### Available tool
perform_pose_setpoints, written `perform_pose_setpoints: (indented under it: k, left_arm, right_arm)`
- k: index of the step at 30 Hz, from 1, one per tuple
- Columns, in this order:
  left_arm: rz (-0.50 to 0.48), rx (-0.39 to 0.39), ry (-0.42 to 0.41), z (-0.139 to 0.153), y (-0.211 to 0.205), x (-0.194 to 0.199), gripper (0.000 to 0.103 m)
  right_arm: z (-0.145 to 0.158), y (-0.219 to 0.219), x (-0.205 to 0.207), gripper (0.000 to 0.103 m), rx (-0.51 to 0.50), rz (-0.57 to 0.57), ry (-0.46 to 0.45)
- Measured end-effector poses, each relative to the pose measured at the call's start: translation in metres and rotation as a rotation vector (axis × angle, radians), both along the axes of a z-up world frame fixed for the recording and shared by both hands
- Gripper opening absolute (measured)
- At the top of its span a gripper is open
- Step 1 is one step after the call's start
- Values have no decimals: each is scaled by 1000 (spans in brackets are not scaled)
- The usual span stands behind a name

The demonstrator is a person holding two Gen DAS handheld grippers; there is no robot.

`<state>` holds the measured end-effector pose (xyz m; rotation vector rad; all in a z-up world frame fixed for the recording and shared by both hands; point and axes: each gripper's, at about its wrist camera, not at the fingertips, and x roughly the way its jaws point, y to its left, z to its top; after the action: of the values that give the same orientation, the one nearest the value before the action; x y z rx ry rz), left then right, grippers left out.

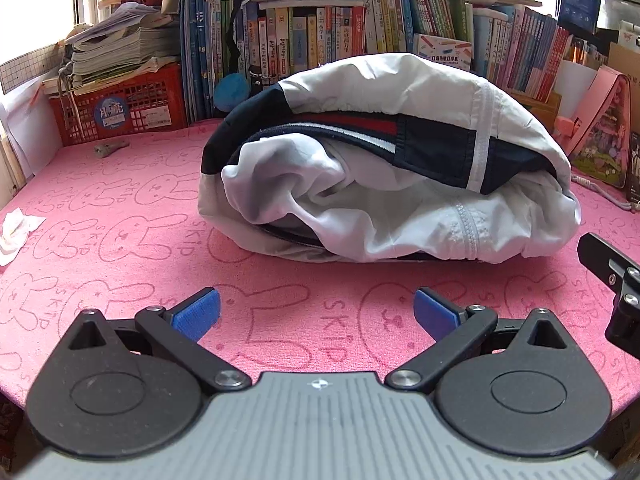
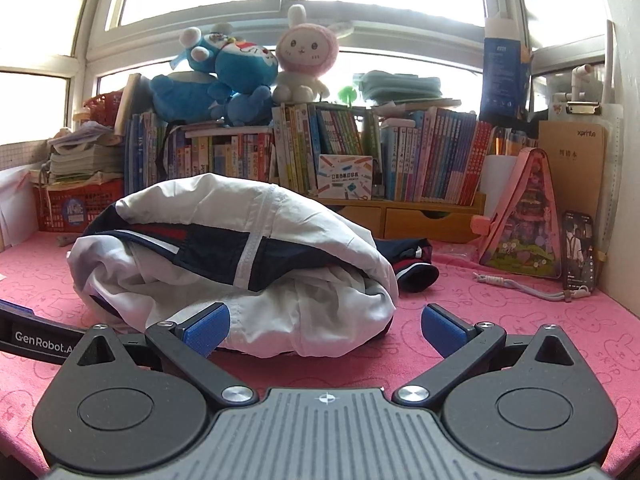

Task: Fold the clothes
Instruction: 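Move both grippers toward the bunched white and navy jacket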

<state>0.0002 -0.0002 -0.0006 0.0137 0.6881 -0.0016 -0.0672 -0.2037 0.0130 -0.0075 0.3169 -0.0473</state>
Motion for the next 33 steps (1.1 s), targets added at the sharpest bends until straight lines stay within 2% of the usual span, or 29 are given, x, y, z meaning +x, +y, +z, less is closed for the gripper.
perform_pose_setpoints:
  k: [7, 28, 33]
  left_arm:
    - [-25, 19, 42, -10, -4, 3, 103]
    - [-60, -51, 75, -8, -1, 0, 103]
    - [-63, -30, 62, -9, -3, -1, 103]
  right_arm:
    - [-3, 2, -1, 103, -1, 18, 4]
    - [-11, 7, -3, 103, -19, 61, 11]
    - [-9, 10, -3, 103, -21, 58, 21]
